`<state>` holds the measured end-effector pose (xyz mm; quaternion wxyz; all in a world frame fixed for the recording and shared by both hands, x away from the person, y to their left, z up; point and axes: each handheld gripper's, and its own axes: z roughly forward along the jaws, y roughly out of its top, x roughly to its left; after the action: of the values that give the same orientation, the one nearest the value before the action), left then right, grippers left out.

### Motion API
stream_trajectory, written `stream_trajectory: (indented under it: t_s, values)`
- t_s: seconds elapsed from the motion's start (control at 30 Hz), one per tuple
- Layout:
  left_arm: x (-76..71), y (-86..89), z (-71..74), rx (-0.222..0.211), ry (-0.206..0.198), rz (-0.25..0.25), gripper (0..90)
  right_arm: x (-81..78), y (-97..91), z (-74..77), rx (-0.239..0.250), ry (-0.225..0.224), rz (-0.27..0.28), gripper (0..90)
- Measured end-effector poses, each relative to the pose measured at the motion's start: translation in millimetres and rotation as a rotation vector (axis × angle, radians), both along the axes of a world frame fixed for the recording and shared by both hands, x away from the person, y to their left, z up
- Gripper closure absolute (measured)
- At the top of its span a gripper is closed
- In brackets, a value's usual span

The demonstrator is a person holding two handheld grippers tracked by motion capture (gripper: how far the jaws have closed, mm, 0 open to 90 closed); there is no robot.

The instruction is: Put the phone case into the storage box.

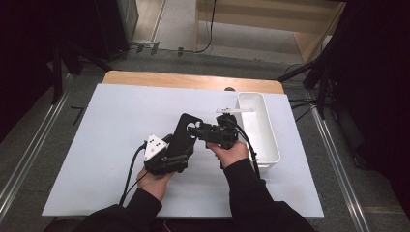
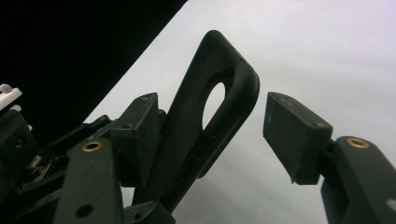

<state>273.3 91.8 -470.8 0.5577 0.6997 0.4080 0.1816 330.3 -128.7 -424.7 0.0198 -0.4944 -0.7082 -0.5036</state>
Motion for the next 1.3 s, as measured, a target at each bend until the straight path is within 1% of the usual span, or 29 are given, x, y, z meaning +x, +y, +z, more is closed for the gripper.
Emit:
stream_trajectory:
  t_s: [0.07, 0.17, 0.23, 0.4, 0.53, 0.57, 0.63, 0.73, 0.77, 0.8, 0.83, 0.87, 0.93, 1.0, 1.13, 1.2, 1.3]
  values:
    - [0.0, -0.8, -0.3, -0.001, -0.005, 0.001, 14.3, 2.1, 0.2, -1.7, 0.014, 0.011, -0.001, 39.8]
    - [-0.4, -2.3, -1.0, -0.005, -0.005, 0.004, 14.3, 5.9, -0.4, -4.3, 0.067, 0.073, -0.004, 45.7]
    - [-0.9, -2.7, -1.6, -0.003, -0.005, 0.002, 14.3, 8.5, -1.1, -6.4, 0.084, 0.099, -0.017, 48.8]
    - [-1.8, -4.2, -3.0, 0.003, -0.005, 0.0, 14.3, 9.3, -0.6, -7.2, 0.073, 0.095, -0.034, 57.4]
    - [-3.0, -5.3, -4.0, 0.003, -0.01, -0.001, 14.3, 8.3, -1.6, -5.7, 0.079, 0.104, -0.045, 65.5]
    - [-3.4, -5.6, -4.1, 0.002, -0.012, -0.001, 14.2, 8.1, -2.0, -5.6, 0.079, 0.1, -0.048, 67.1]
    - [-4.1, -5.4, -4.0, -0.011, -0.021, -0.004, 14.1, 7.5, -3.2, -4.5, 0.1, 0.109, -0.048, 68.6]
    - [-5.1, -5.8, -3.8, -0.013, -0.033, -0.005, 14.1, 6.7, -5.0, -2.1, 0.128, 0.124, -0.048, 70.5]
    - [-5.3, -5.8, -3.7, -0.013, -0.034, -0.006, 14.1, 6.7, -4.9, -2.0, 0.13, 0.12, -0.048, 70.9]
    - [-5.4, -6.1, -4.0, -0.014, -0.035, -0.005, 14.0, 5.7, -4.4, -0.5, 0.134, 0.127, -0.049, 71.4]
    - [-5.6, -6.1, -4.1, -0.013, -0.034, -0.004, 14.0, 5.6, -4.1, 0.0, 0.131, 0.122, -0.052, 71.9]
    - [-5.5, -5.9, -4.3, -0.008, -0.036, -0.005, 13.9, 5.0, -3.8, 0.7, 0.134, 0.127, -0.052, 72.2]
    - [-5.6, -5.5, -4.2, -0.008, -0.032, -0.007, 13.7, 4.8, -3.4, 1.2, 0.141, 0.124, -0.044, 72.9]
    - [-6.1, -5.1, -3.6, -0.012, -0.036, -0.01, 13.5, 3.9, -3.6, 2.4, 0.159, 0.133, -0.039, 73.5]
    - [-6.0, -5.7, -2.0, -0.019, -0.04, -0.01, 13.1, 2.0, -1.7, 7.3, 0.154, 0.117, -0.034, 74.1]
    - [-5.5, -5.3, -1.9, -0.018, -0.042, -0.015, 12.9, 1.6, -1.5, 8.5, 0.156, 0.116, -0.029, 74.3]
    - [-4.1, -3.6, -1.4, -0.029, -0.026, -0.033, 12.6, 0.5, -1.1, 10.3, 0.156, 0.119, -0.026, 74.3]
